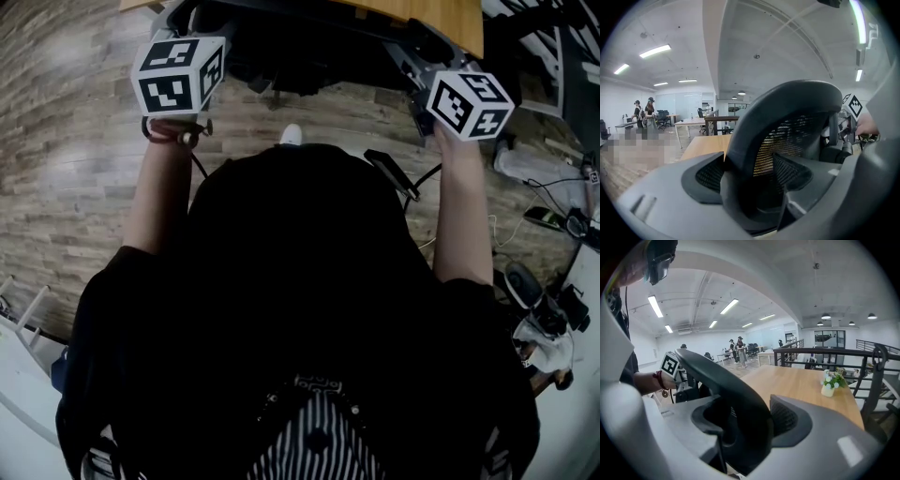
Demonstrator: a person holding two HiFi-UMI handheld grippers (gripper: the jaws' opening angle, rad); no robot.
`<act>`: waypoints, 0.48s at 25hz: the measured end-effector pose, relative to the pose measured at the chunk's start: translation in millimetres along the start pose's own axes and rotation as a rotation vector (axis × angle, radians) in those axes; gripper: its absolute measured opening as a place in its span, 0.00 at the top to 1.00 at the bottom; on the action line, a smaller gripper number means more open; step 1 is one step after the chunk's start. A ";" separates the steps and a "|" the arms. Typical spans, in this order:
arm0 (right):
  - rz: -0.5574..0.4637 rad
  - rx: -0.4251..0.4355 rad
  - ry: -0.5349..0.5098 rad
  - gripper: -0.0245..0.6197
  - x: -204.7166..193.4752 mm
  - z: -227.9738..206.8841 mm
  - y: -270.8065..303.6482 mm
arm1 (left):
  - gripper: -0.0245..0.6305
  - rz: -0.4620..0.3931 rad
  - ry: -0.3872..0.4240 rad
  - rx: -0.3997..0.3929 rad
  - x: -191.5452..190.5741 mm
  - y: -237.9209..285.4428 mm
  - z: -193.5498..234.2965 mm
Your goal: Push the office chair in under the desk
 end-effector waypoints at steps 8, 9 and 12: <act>0.015 0.023 -0.013 0.56 28.6 -26.7 21.3 | 0.48 -0.003 0.000 0.031 15.6 28.8 9.6; 0.013 0.026 -0.012 0.56 31.1 -30.6 24.6 | 0.48 -0.004 -0.001 0.034 17.2 33.6 11.2; 0.014 0.038 -0.012 0.56 38.2 -39.3 33.1 | 0.48 -0.006 -0.006 0.041 21.0 45.8 16.5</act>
Point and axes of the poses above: the fingertips, and each gripper's own axes: y forward along the fingers, z to its left, x out of its top, the point moved 10 cm from there along -y, backward along the fingers, and after that the axes turned 10 degrees about y, right-handed, at the moved point
